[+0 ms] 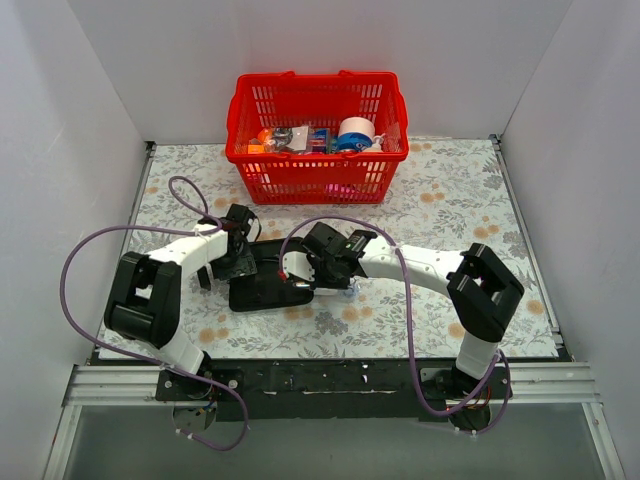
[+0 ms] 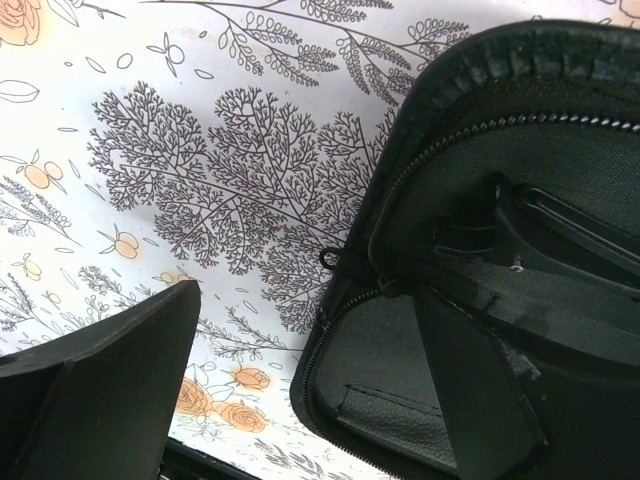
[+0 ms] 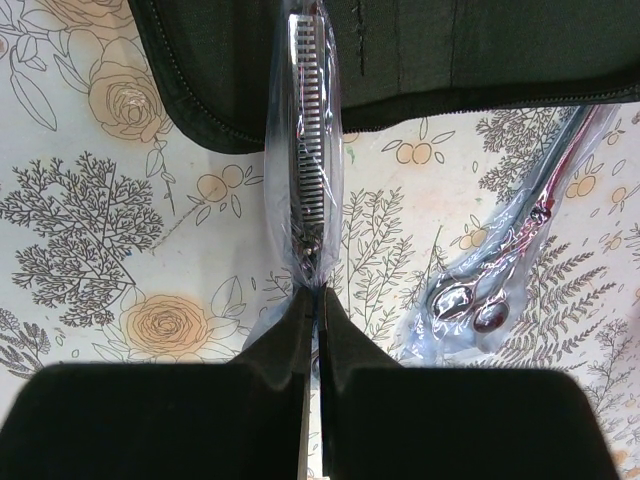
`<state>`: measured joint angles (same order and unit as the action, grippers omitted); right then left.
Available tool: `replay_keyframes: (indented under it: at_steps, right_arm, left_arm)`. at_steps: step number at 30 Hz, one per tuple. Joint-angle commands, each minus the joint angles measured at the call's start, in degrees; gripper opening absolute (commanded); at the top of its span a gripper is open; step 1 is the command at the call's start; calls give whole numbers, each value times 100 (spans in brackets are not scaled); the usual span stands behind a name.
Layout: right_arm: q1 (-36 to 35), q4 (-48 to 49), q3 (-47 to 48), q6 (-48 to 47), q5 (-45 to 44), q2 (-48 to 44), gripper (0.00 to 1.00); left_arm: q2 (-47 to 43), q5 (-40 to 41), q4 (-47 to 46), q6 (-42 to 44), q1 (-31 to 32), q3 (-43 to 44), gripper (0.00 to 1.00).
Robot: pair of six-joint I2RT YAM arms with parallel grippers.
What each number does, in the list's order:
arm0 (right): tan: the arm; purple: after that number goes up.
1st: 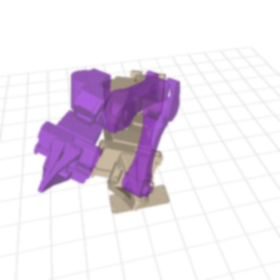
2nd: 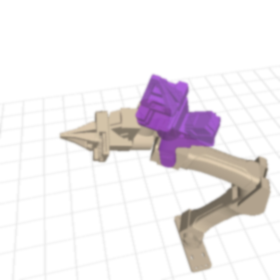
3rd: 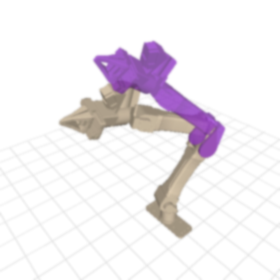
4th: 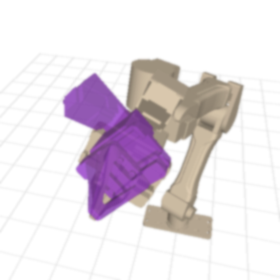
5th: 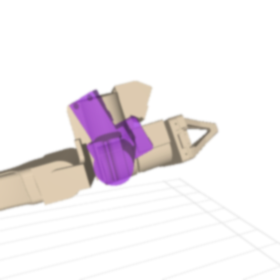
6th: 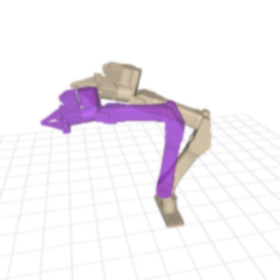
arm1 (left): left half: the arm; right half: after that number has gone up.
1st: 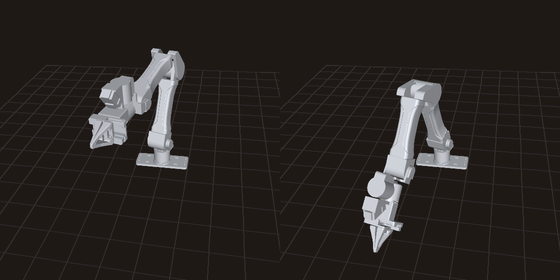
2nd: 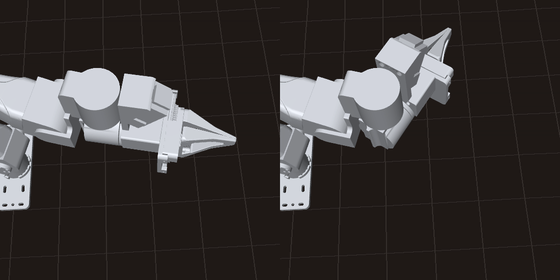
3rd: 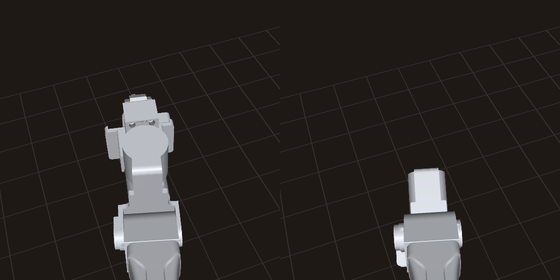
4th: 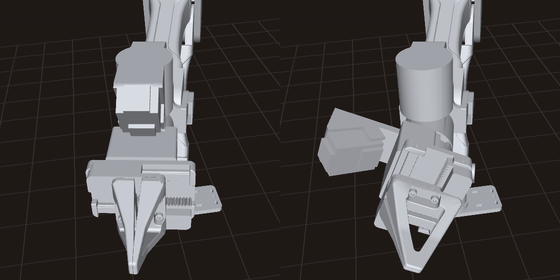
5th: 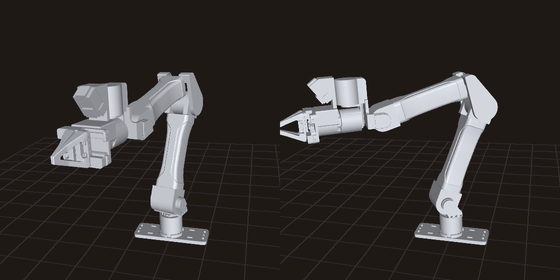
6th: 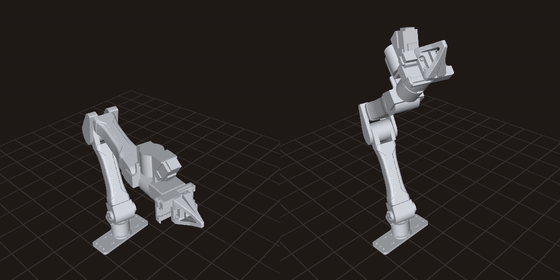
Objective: Sort the hair-cutting tools
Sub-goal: Move the hairdressing tool bag to the center of the board.
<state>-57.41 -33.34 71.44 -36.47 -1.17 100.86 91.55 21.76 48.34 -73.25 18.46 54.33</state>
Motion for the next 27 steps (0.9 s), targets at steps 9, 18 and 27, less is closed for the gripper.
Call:
replay_keyframes:
  at_steps: [9, 18, 27]
  right_arm:
    - [-60, -67, -60, 210, -85, -356, 1]
    - [-130, -93, -271, 430, -287, -585, 1]
    - [-183, -76, -622, 623, -551, -839, 1]
  left_arm:
    - [-93, -1340, -1395, -681, -9, -615, 84]
    - [-234, -1877, -2091, -1068, 280, -1108, 81]
    - [56, -1913, -2566, -1130, 869, -1003, 79]
